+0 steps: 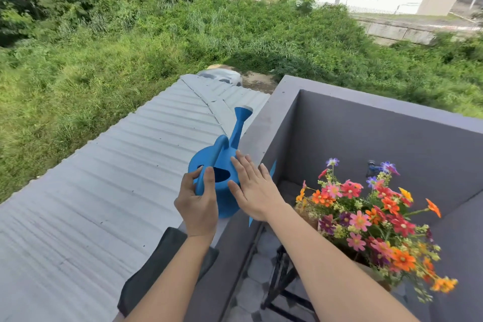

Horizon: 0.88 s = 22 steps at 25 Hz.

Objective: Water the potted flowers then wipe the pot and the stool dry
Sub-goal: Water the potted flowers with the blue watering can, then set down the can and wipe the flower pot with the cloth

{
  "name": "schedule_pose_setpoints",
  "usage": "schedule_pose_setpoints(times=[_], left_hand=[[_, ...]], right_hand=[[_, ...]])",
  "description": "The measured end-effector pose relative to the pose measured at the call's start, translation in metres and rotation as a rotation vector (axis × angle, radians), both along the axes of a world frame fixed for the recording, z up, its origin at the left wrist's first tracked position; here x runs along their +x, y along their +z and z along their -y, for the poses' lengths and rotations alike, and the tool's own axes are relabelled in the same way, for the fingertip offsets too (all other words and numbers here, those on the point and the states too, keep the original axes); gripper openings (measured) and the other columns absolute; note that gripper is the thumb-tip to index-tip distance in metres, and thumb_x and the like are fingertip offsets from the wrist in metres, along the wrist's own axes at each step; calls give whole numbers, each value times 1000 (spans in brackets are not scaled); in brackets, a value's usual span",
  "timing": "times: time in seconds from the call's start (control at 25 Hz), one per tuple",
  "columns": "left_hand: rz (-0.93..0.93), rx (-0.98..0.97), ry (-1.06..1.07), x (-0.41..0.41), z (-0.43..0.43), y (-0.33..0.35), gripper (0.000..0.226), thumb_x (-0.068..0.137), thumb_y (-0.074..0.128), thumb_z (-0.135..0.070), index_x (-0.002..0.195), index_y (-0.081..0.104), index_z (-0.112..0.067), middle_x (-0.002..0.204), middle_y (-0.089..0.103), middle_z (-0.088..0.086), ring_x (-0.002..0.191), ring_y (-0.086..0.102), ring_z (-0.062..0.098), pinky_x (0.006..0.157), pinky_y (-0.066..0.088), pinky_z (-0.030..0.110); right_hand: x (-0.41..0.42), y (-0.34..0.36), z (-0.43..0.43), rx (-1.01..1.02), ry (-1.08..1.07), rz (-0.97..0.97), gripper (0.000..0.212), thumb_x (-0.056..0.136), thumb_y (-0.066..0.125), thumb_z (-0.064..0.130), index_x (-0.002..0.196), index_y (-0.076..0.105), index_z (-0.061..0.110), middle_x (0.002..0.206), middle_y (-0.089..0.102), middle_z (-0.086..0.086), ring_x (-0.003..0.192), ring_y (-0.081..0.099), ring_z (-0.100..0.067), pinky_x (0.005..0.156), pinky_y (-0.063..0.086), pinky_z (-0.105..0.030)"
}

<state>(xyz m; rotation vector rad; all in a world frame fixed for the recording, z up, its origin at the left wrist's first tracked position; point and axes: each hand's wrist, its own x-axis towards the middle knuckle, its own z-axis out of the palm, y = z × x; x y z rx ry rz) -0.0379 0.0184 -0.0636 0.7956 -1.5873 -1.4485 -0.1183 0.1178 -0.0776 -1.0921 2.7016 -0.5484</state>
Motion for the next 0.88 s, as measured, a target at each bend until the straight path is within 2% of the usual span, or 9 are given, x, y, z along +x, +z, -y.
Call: schedule_pose_setpoints(times=[0.16, 0.32, 0.44, 0.48, 0.56, 0.64, 0.72, 0.84, 0.88], left_hand=[[25, -58, 34, 1, -3, -7, 14, 90, 61, -27, 89, 60, -13, 57, 52, -8, 47, 50, 2, 50, 38, 10], [68, -84, 4, 2, -6, -1, 15, 91, 58, -32, 92, 58, -18, 61, 54, -10, 52, 52, -1, 53, 40, 10], [103, -108, -69, 9, -8, 1, 16, 94, 51, -37, 94, 55, -22, 59, 52, -7, 50, 49, 3, 51, 39, 13], [108, -132, -110, 13, -8, 2, 17, 95, 48, -39, 94, 55, -24, 62, 54, -5, 54, 50, 4, 53, 40, 15], [123, -154, -161, 22, -7, 5, 24, 96, 37, -41, 96, 56, -28, 80, 59, -8, 75, 55, 3, 67, 42, 13], [126, -72, -147, 29, 0, 6, 32, 97, 30, -38, 103, 59, -26, 97, 58, -12, 94, 54, 0, 80, 39, 11], [141, -20, -104, 40, 14, 4, 36, 96, 27, -37, 105, 59, -23, 102, 59, -8, 98, 55, 8, 87, 40, 20], [343, -143, -114, 61, 42, -21, 28, 98, 28, -29, 92, 53, -18, 84, 53, -8, 94, 49, 20, 82, 35, 30], [453, -184, -127, 68, 53, -36, 30, 100, 29, -27, 91, 54, -13, 84, 57, -4, 96, 50, 24, 81, 34, 30]], right_hand=[[2, -8, 0, -18, -6, 13, 62, 100, 18, 49, 153, -1, 23, 162, -13, 9, 148, -12, -9, 120, -8, -39], [2, 0, -3, -1, -8, -8, 62, 101, 18, 49, 153, -2, 23, 162, -13, 9, 149, -11, -11, 120, -7, -40], [3, 3, -5, -3, -21, -13, 63, 101, 19, 48, 153, -4, 21, 162, -12, 6, 149, -10, -11, 120, -6, -36], [8, 3, -7, -41, -39, -4, 64, 101, 20, 47, 153, -4, 19, 162, -9, 5, 149, -8, -11, 120, -5, -34], [22, 0, -9, -162, -127, 35, 65, 102, 23, 45, 153, -2, 15, 163, -2, 1, 150, -2, -12, 121, 0, -32], [39, -9, -12, -232, -246, 117, 65, 101, 24, 44, 153, 0, 13, 163, 2, -2, 150, 2, -14, 122, 5, -33], [62, -22, -11, -240, -325, 228, 66, 101, 26, 44, 154, 1, 12, 163, 4, -2, 150, 4, -15, 122, 7, -33], [98, -44, -4, -205, -352, 356, 69, 100, 28, 47, 154, 2, 13, 163, 7, -3, 149, 9, -18, 121, 12, -33], [107, -50, 0, -194, -354, 399, 69, 100, 29, 48, 153, 4, 12, 162, 12, -5, 148, 15, -20, 118, 17, -34]])
